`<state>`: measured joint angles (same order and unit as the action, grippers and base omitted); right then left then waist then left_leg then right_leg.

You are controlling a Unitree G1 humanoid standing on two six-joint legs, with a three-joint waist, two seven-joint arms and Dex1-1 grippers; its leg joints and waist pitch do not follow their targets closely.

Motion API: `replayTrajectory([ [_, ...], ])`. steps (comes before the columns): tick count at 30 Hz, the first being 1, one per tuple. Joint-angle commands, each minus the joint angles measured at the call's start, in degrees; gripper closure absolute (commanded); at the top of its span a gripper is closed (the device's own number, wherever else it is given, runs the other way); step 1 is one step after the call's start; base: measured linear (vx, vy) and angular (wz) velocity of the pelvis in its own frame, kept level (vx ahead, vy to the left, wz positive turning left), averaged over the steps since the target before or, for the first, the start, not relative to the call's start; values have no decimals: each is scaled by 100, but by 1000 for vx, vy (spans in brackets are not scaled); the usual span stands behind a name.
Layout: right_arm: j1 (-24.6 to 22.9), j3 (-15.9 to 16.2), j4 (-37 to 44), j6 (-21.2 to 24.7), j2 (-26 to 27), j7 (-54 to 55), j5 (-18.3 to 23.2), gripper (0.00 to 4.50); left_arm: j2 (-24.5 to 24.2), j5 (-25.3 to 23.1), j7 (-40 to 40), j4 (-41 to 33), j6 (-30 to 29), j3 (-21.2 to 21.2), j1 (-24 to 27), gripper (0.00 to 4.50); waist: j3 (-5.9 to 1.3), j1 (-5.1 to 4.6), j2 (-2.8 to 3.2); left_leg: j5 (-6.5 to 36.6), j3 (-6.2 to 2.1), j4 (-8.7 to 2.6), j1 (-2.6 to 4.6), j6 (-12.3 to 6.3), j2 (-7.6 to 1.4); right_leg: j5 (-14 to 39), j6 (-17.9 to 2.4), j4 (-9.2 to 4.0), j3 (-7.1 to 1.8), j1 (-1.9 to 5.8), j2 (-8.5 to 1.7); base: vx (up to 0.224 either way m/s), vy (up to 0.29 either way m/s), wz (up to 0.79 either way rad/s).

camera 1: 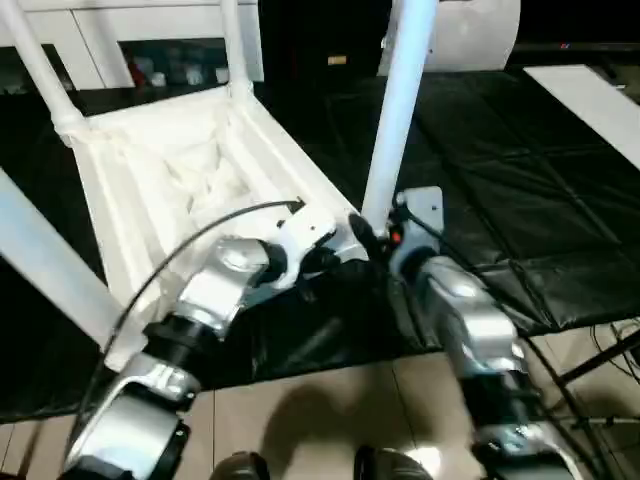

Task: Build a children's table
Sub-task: Rotate leg to tighten

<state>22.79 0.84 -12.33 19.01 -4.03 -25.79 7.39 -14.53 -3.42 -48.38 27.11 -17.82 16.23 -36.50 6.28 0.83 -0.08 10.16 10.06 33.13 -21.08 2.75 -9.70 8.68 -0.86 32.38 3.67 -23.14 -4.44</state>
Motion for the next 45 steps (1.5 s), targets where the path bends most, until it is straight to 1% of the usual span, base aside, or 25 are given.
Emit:
replayTrajectory([
  [1,-91,228,195,-137,-259,-698,179,85,-122,172,-370,-144,362,76,136,450,-358,37,-26,1493,-106,-462,45,-333,-312,1930,-1047,-376,-296,231,-426,54,-31,1],
  [2,-134,260,236,-240,-466,-1000,200,85,-232,187,-561,-180,490,110,195,450,-398,35,-34,1227,-86,-433,33,-382,-310,1604,-1133,-326,-303,258,-425,58,-44,3],
  [4,-170,289,277,-327,-689,-1342,239,69,-350,209,-759,-224,537,142,259,450,-398,70,-49,971,-63,-393,27,-520,-294,1290,-1236,-302,-306,255,-417,56,-49,2],
  [5,-188,297,299,-377,-845,-1597,278,45,-441,213,-906,-242,580,170,298,450,-408,90,-60,788,-52,-372,-9,-601,-278,1105,-1293,-266,-308,291,-416,43,-56,-2],
  [6,-184,296,310,-374,-962,-1811,332,45,-516,236,-1080,-256,730,205,336,450,-420,107,-46,603,-44,-362,-19,-670,-281,934,-1344,-236,-304,288,-414,43,-56,-2],
  [8,-109,344,304,-350,-1437,-2741,587,40,-741,447,-1760,-326,1161,243,467,450,-432,150,-51,497,-45,-348,-6,-784,-289,692,-1432,-203,-283,310,-391,17,-25,0],
  [10,-59,382,286,-319,-1613,-3165,728,40,-822,544,-2030,-363,1228,253,500,450,-416,160,-48,531,-47,-356,7,-809,-302,702,-1469,-199,-277,300,-379,0,0,0],
  [11,62,486,176,-364,-1865,-3816,865,40,-1004,619,-2473,-399,1298,345,521,450,-421,167,-45,581,-46,-351,17,-819,-316,729,-1513,-192,-274,296,-378,0,0,0],
  [13,201,588,14,-462,-1997,-4211,877,40,-1150,603,-2753,-394,1370,456,505,450,-411,185,-26,613,-45,-360,34,-804,-344,804,-1561,-182,-258,274,-362,0,0,0],
  [15,338,678,-187,-595,-2075,-4471,857,74,-1242,615,-2967,-403,1425,519,491,450,-401,212,-22,705,-34,-368,62,-733,-372,940,-1585,-186,-258,240,-360,0,0,0],
  [18,475,761,-398,-728,-2117,-4708,798,77,-1296,621,-3127,-396,1455,556,457,450,-417,276,-47,732,-27,-368,86,-634,-377,1015,-1602,-185,-272,236,-389,0,0,0],
  [19,606,846,-563,-717,-2162,-5024,796,87,-1347,584,-3244,-356,1513,604,396,450,-425,282,-66,742,-34,-368,66,-632,-367,1037,-1619,-171,-260,257,-397,0,0,0],
  [20,675,907,-644,-729,-2197,-5195,805,113,-1360,563,-3290,-312,1573,611,361,450,-428,281,-59,735,-39,-366,56,-628,-364,1048,-1619,-165,-257,265,-398,0,0,0],
  [23,743,1001,-696,-712,-2245,-5401,831,118,-1363,554,-3323,-262,1624,604,326,450,-429,302,-70,682,-32,-355,50,-644,-364,1042,-1552,-164,-267,265,-406,0,0,0],
  [24,743,1001,-696,-712,-2245,-5401,831,149,-1363,554,-3323,-262,1624,604,326,450,-433,308,-76,637,-34,-353,50,-657,-361,1001,-1549,-160,-265,264,-402,0,0,0],
  [25,786,1073,-722,-681,-2275,-5560,850,149,-1359,558,-3350,-226,1652,594,302,450,-437,309,-80,609,-32,-347,44,-663,-358,975,-1551,-155,-267,269,-404,0,0,0],
  [26,821,1140,-740,-660,-2294,-5696,854,160,-1356,557,-3365,-197,1671,590,283,450,-452,313,-117,570,-31,-340,42,-686,-349,960,-1558,-146,-259,277,-401,0,0,0],
  [27,821,1140,-740,-660,-2294,-5696,854,160,-1356,557,-3365,-197,1671,590,283,450,-448,327,-103,548,-29,-335,36,-700,-351,991,-1547,-151,-263,273,-408,0,0,0],
  [29,863,1189,-786,-651,-2300,-5827,856,193,-1356,563,-3394,-165,1697,585,265,450,-451,342,-112,548,-28,-331,37,-690,-350,1077,-1533,-152,-260,269,-409,0,0,0],
  [32,912,1235,-864,-681,-2293,-5926,851,205,-1357,567,-3423,-144,1712,582,253,450,-456,381,-108,507,-24,-326,49,-692,-359,1065,-1520,-150,-263,256,-405,0,0,0],
  [35,1009,1292,-1097,-753,-2252,-6125,826,242,-1363,570,-3463,-106,1733,578,239,450,-466,389,-108,514,-28,-323,50,-692,-363,1046,-1566,-137,-254,254,-406,0,0,0],
  [40,997,1321,-1144,-715,-2245,-6239,864,255,-1363,582,-3479,-89,1712,577,242,450,-465,397,-117,563,-33,-325,46,-646,-362,1078,-1545,-139,-258,259,-404,0,0,0],
  [41,947,1333,-1082,-637,-2244,-6277,910,256,-1363,584,-3473,-98,1688,576,255,450,-469,407,-80,606,-39,-322,49,-621,-361,1125,-1542,-141,-259,261,-410,0,0,0],
  [44,908,1340,-1025,-572,-2247,-6289,934,256,-1351,599,-3455,-112,1660,561,268,450,-460,404,-105,696,-40,-328,43,-570,-360,1237,-1516,-156,-260,261,-407,0,0,0],
  [45,803,1311,-861,-367,-2239,-6219,1025,256,-1311,637,-3389,-166,1572,528,288,450,-450,406,-86,768,-43,-329,44,-535,-360,1346,-1497,-165,-262,252,-411,0,0,0],
])
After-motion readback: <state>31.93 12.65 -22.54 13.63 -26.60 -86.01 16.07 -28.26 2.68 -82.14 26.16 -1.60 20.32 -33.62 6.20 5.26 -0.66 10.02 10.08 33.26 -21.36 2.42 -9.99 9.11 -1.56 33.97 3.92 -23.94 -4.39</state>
